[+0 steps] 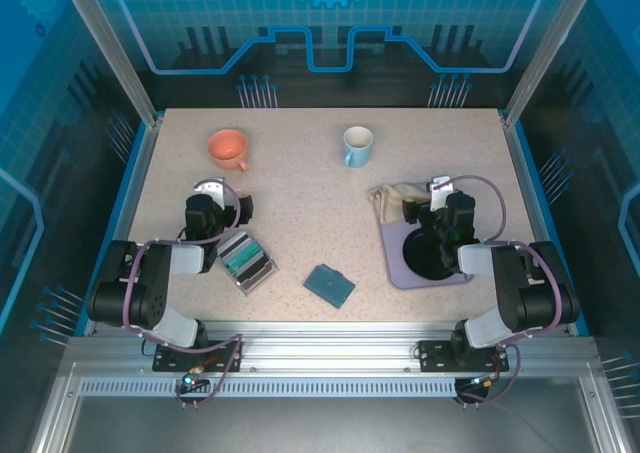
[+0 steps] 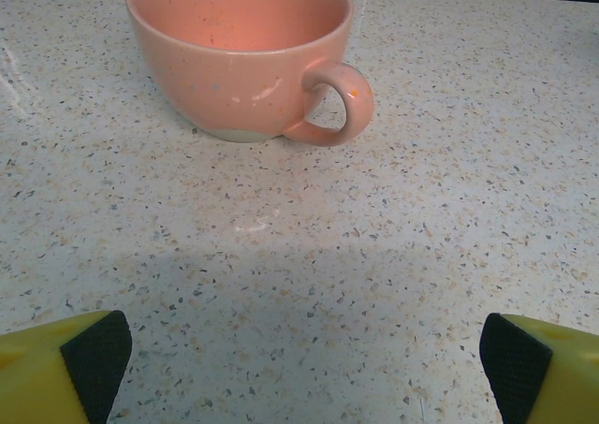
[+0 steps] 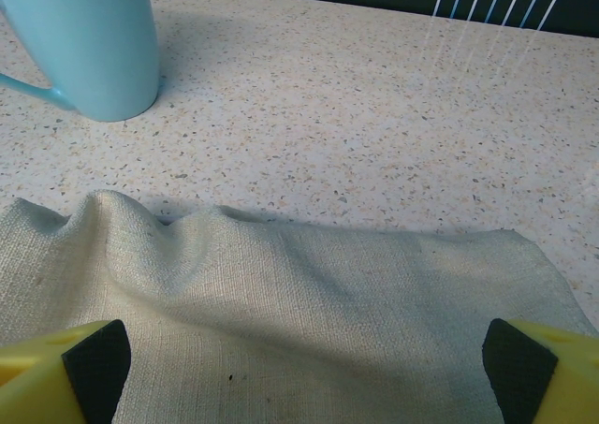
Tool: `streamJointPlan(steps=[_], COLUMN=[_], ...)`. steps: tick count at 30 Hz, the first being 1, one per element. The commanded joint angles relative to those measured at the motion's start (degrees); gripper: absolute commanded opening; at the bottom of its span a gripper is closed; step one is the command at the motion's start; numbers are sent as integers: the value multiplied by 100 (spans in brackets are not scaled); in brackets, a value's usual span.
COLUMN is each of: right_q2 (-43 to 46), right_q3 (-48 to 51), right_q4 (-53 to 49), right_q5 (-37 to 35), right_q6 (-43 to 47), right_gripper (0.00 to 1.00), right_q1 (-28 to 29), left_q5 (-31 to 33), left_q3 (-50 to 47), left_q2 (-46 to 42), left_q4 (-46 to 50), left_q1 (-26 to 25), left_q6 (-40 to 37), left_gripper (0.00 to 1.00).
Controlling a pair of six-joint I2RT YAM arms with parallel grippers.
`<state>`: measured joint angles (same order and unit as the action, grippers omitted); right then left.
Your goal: Put the credit cards into the card holder
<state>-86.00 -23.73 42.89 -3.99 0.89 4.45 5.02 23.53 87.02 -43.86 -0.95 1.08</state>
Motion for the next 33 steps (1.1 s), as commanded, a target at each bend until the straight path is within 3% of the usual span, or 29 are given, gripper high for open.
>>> streamJointPlan(steps=[1, 4, 7, 11, 14, 15, 17, 18, 20, 24, 28, 33], right_q2=[-22, 37, 427, 1364, 1944, 1973, 1822, 1684, 1396, 638, 74, -398], right_q3=[-103, -118, -301, -851, -1716, -2149, -2560, -2722, -3028, -3686, -3585, -3347], right_q4=[26, -35, -681, -2642, -4662, -5409, -5808, -5940, -6188, -7290, -7352, -7162], right_q5=[83, 135, -73, -284, -78, 633, 2205, 2811, 3077, 1593, 1378, 1309], right_q6=[-51, -18, 12, -667, -1983, -2252, -2316, -2472, -2716, -2663, -3092, -3333], right_gripper=[100, 100, 100, 100, 100, 100, 100, 100, 100, 100, 99, 99], right_q1=[-128, -112, -16, -32, -36, -125, -114, 14, 578, 1950, 2365, 2552], left_q5=[-150, -231, -152, -142, 286, 648, 946, 800, 439, -1169, -2602, -2919], left_q3=[59, -9, -61, -178, 337, 614, 1101, 1337, 1702, 2147, 2073, 2090], left_q2=[-21, -105, -727, -2010, -2880, -3071, -3300, -3370, -3399, -3200, -3034, -2998], left_q4=[-39, -97, 367, 1335, 2918, 3601, 4706, 5147, 5913, 6613, 6467, 6684], left_q1=[53, 52, 58, 95, 120, 129, 161, 157, 157, 157, 119, -256], left_q6=[-108, -117, -57, 394, 1166, 1672, 2215, 2381, 2883, 3087, 3413, 3307], left_gripper=[99, 99, 99, 99, 99, 99, 99, 99, 99, 99, 99, 99])
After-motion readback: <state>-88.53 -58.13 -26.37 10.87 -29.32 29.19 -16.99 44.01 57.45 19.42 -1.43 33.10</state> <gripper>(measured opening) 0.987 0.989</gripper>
